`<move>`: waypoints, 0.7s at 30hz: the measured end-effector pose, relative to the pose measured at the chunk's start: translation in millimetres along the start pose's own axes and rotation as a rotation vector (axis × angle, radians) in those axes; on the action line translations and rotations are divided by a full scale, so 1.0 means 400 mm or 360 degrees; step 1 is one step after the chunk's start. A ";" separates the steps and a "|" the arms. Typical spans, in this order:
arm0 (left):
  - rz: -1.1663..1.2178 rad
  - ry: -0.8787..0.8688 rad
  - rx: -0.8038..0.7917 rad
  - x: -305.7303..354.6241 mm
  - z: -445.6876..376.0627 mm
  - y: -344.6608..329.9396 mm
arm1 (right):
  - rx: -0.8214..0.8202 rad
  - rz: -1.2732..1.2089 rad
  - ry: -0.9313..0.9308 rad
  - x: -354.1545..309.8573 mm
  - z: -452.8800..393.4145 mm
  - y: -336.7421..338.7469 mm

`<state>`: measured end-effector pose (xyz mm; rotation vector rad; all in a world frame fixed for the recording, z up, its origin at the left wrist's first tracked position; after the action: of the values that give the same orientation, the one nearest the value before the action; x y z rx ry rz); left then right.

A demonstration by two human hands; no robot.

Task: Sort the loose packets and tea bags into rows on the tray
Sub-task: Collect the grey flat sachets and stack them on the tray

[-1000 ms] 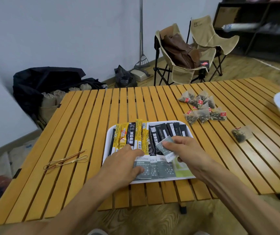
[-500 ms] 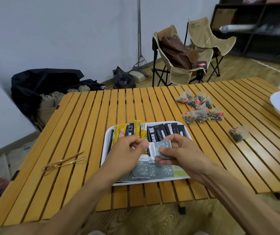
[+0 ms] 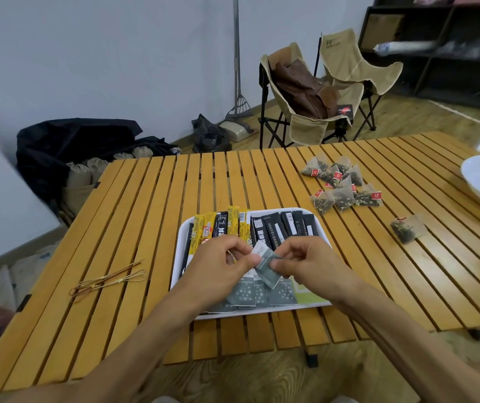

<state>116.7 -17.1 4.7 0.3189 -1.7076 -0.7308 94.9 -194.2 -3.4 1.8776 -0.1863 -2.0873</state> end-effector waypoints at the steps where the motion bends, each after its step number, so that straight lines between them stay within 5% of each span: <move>1: -0.0020 0.0002 -0.0027 -0.001 0.001 -0.003 | -0.0010 -0.0047 -0.0017 0.001 0.000 0.004; 13: -0.0037 0.0034 -0.0067 -0.002 -0.011 -0.025 | -0.0135 0.0394 -0.0078 0.032 0.002 0.014; 21: -0.0437 -0.0116 -0.0038 0.019 -0.027 -0.065 | -0.0248 0.0824 -0.0189 0.068 0.025 -0.008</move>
<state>120.4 -44.5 -4.5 0.5226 -1.7413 -0.9726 82.3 -201.2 -28.8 1.4258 -0.4686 -1.7935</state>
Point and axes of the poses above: each hand's wrist, its own z-axis away from the middle knuckle, its own y-axis out of the back of the hand, x = y × z, the point moved 6 cm from there along -z, towards the middle knuckle, and after that the axes turned 3 degrees about -z, right-handed, at the moved point
